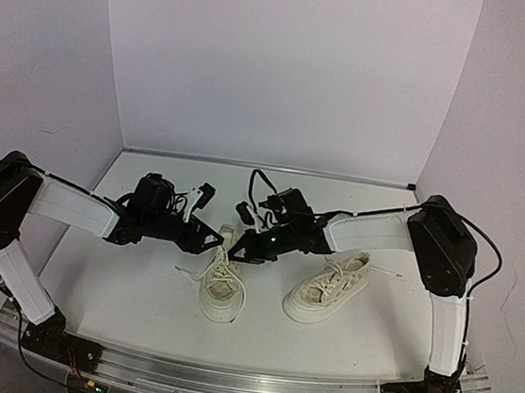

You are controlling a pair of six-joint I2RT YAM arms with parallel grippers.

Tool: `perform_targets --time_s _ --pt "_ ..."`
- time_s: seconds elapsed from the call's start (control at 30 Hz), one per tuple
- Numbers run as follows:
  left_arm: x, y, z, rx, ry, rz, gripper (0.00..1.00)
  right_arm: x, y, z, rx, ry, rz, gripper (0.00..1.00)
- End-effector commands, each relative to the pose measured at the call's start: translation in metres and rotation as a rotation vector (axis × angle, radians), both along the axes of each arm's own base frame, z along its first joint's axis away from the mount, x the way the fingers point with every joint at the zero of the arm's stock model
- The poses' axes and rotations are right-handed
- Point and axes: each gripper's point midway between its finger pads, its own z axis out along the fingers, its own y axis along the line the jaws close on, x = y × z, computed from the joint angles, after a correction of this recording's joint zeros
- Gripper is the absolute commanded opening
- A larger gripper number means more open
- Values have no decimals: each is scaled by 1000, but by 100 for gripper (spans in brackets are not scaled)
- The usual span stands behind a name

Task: Tie the shoes

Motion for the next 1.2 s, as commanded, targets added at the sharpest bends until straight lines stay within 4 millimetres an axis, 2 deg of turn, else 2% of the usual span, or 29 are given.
perform_targets --time_s 0.0,0.13,0.37,0.47,0.73,1.17 --pt "7 -15 11 -68 -7 -31 53 4 2 28 48 -53 3 0" --pt "9 -17 9 -75 0 -30 41 4 1 28 47 -53 -1 0" --pt "5 -17 13 -93 -8 -43 10 3 -4 31 38 -63 -14 0" --pt "2 -16 15 -101 -10 -45 2 2 -6 30 34 -65 -17 0" --pt "1 -10 15 -90 -21 -23 0 1 -9 30 30 -66 -20 0" --pt "0 6 6 -40 -31 38 0 -11 -35 19 -28 -71 -58 0"
